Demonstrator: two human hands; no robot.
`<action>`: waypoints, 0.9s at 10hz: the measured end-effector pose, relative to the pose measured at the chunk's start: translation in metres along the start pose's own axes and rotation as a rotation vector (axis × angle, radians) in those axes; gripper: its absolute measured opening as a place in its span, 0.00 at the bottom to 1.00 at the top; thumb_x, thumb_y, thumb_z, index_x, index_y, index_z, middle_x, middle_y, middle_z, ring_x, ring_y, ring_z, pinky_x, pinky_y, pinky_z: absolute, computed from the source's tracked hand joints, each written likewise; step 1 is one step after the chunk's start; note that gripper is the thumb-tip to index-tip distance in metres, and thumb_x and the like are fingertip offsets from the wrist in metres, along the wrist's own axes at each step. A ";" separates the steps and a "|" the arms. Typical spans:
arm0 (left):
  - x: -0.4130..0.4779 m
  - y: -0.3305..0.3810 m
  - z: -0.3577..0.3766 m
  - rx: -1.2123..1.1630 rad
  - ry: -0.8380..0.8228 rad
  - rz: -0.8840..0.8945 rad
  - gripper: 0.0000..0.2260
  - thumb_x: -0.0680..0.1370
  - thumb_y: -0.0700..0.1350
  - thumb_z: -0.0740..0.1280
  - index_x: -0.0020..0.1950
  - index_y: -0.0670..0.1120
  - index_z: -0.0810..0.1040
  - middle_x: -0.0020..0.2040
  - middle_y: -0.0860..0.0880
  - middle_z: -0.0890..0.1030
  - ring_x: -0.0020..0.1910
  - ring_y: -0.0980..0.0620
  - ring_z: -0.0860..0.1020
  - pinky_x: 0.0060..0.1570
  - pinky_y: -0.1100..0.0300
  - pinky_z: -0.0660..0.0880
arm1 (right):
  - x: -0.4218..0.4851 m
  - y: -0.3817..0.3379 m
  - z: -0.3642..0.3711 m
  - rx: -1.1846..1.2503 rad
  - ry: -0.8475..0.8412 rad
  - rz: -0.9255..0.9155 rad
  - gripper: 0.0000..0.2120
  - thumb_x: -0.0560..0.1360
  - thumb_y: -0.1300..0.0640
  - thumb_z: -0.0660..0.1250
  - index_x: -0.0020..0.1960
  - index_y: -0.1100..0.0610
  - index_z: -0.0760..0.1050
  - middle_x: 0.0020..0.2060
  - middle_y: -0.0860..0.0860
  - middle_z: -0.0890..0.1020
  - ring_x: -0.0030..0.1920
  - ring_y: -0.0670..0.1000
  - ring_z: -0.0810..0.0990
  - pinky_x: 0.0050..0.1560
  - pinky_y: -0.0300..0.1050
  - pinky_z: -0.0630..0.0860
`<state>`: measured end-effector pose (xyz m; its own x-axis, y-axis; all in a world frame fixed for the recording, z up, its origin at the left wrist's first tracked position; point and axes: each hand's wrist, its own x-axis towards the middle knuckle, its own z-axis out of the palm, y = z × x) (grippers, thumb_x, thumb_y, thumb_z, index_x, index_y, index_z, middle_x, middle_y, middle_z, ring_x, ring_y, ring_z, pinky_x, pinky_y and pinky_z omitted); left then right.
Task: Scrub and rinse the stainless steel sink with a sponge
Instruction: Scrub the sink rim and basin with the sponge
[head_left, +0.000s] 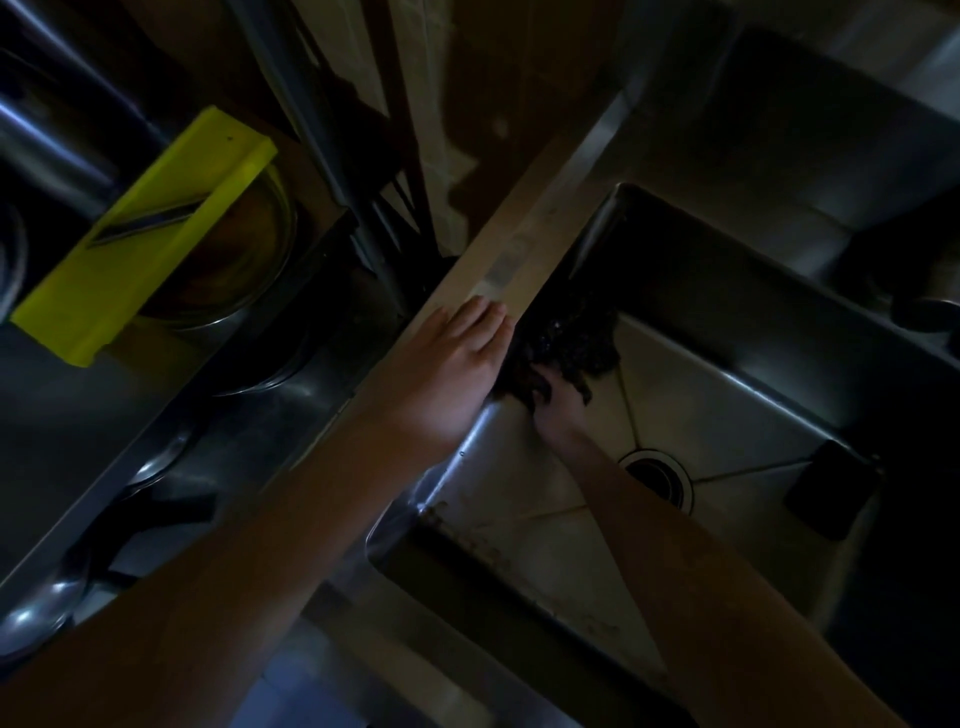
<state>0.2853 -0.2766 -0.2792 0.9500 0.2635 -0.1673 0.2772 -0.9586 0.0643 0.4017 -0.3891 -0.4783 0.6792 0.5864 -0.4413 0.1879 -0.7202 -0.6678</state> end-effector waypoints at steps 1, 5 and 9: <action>-0.001 0.001 0.000 0.023 0.004 0.000 0.25 0.79 0.41 0.57 0.75 0.41 0.56 0.76 0.44 0.57 0.75 0.46 0.53 0.70 0.52 0.53 | -0.016 -0.001 0.014 -0.080 -0.099 -0.074 0.20 0.78 0.65 0.59 0.69 0.55 0.70 0.70 0.58 0.69 0.66 0.60 0.72 0.60 0.40 0.64; -0.042 0.015 -0.005 0.056 0.008 0.008 0.25 0.78 0.41 0.62 0.74 0.41 0.60 0.76 0.43 0.59 0.75 0.44 0.58 0.72 0.51 0.54 | -0.125 0.004 0.056 -0.247 -0.728 -0.362 0.17 0.77 0.58 0.63 0.65 0.59 0.74 0.69 0.56 0.70 0.70 0.53 0.67 0.66 0.40 0.63; -0.100 0.012 0.015 -0.054 -0.081 -0.113 0.28 0.73 0.41 0.70 0.72 0.44 0.65 0.74 0.44 0.63 0.73 0.45 0.62 0.68 0.52 0.54 | -0.160 0.052 -0.002 -0.417 -0.805 -0.316 0.22 0.80 0.57 0.58 0.73 0.57 0.64 0.74 0.50 0.64 0.73 0.48 0.63 0.58 0.27 0.58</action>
<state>0.1918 -0.3161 -0.2766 0.8982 0.3581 -0.2550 0.3915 -0.9155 0.0933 0.3037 -0.5212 -0.4414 -0.1075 0.7431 -0.6605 0.6219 -0.4681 -0.6279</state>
